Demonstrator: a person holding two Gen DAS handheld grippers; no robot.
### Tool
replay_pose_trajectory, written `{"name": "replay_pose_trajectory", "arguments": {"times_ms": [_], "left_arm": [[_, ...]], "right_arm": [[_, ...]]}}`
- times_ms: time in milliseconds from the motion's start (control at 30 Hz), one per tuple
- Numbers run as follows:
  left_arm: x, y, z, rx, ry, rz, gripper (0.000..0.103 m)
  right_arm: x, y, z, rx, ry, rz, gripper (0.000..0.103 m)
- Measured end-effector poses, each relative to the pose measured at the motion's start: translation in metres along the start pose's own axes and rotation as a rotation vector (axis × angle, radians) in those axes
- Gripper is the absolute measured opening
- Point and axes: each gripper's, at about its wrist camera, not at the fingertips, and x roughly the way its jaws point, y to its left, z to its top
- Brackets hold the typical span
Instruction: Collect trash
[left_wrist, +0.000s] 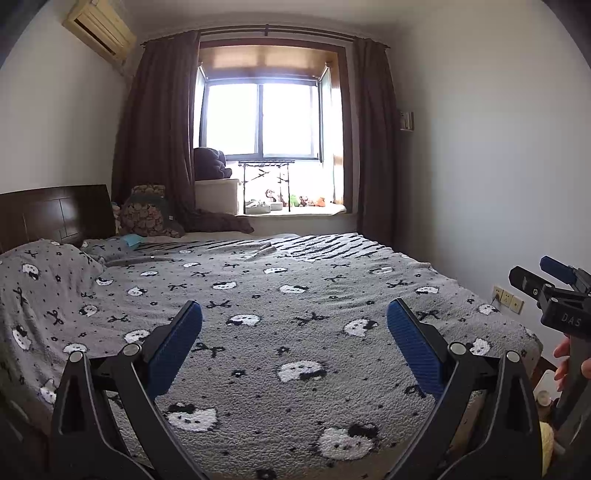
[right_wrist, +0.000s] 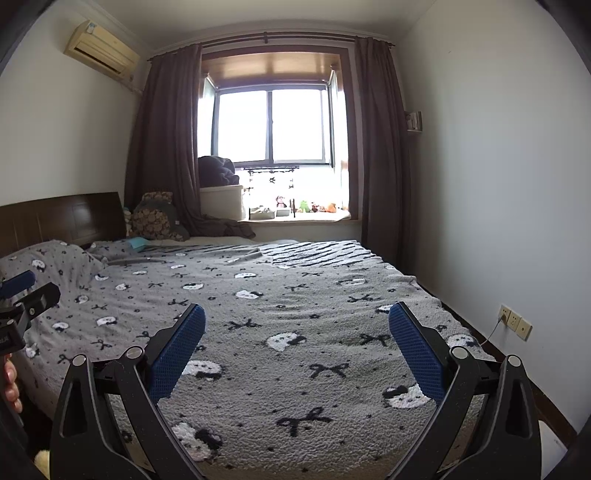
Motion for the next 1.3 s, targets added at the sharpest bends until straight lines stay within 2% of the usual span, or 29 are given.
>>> {"name": "replay_pose_trajectory", "arguments": {"times_ms": [1300], "left_arm": [[-0.0050,-0.0026,0.0054,0.018,0.000,0.022,0.095]], "right_arm": [[0.0012,0.0034,-0.0008,0.001,0.004,0.009,0.100]]}}
